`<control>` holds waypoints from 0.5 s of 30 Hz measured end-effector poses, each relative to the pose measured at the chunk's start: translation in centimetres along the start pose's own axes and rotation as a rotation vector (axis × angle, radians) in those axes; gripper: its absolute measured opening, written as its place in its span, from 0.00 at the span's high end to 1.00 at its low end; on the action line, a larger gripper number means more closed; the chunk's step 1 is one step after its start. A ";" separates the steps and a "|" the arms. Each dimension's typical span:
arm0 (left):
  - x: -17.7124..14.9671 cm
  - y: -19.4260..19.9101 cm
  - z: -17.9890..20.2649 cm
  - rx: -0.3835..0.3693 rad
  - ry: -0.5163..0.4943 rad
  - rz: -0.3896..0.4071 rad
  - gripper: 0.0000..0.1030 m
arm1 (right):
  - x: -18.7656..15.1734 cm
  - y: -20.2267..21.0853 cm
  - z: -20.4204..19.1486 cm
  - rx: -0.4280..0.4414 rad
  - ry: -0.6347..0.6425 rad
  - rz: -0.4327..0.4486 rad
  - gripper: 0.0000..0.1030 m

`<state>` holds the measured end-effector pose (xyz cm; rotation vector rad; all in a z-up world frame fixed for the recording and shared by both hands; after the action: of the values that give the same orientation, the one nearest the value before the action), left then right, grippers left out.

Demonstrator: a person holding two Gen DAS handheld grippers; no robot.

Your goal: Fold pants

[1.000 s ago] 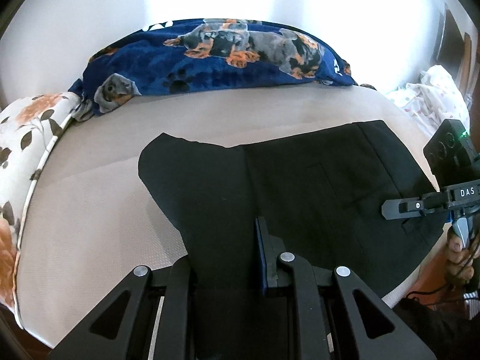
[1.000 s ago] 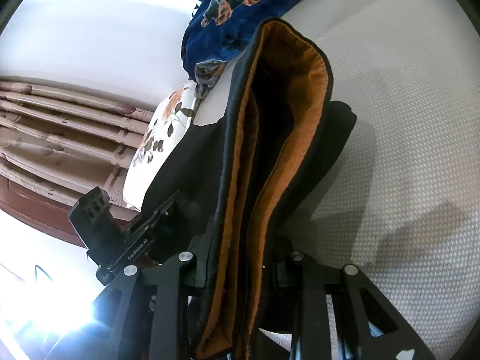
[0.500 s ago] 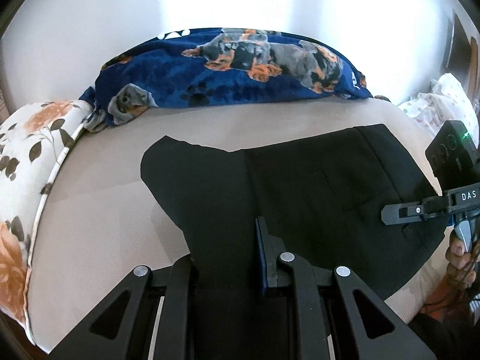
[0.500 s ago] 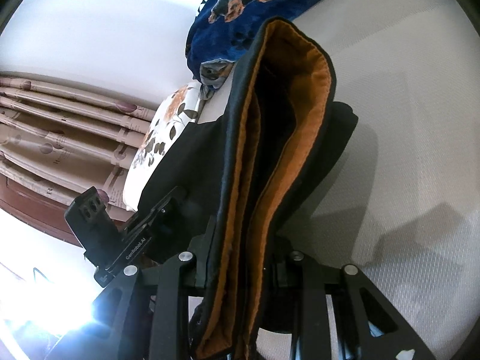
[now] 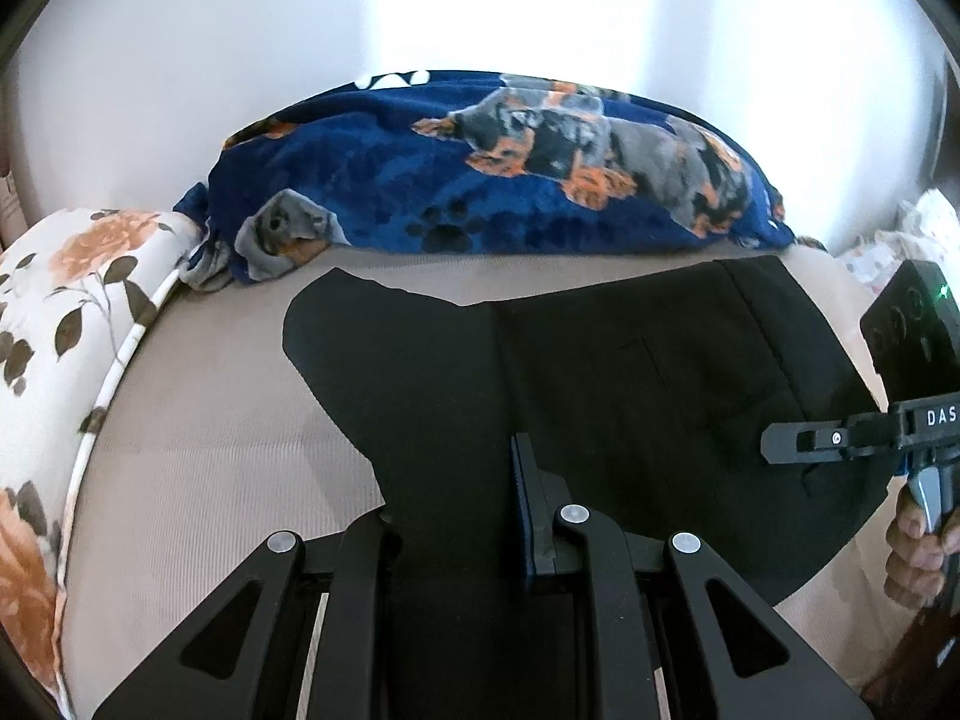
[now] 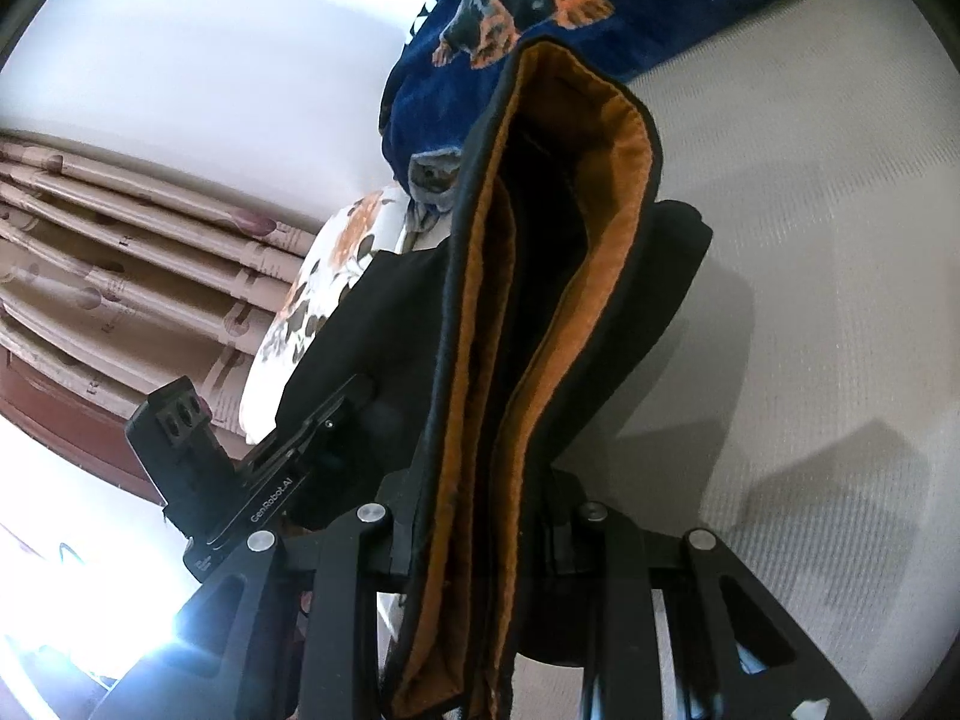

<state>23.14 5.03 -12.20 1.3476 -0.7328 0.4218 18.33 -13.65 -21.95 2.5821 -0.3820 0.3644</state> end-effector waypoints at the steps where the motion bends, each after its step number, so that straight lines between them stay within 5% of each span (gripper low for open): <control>1: 0.5 -0.4 -0.3 0.002 0.005 0.005 0.83 | 0.5 -0.1 0.2 0.002 0.000 0.004 0.75; 15: 5.4 -7.6 -3.4 0.044 0.011 0.030 0.83 | 5.6 -0.9 3.2 -0.009 0.009 0.041 0.75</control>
<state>32.86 6.11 -14.16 1.3753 -0.7392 0.4715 24.37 -15.65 -23.20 2.5657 -0.4324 0.3878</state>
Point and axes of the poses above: each gripper's, at about its wrist camera, not at the fingertips, and y roughly against the way its jaws point, z to its right, x to its top, the point moved 10 cm from there along -y, roughly the way its jaws point, and after that the axes turned 1 degree about y, right-handed, at the moved point
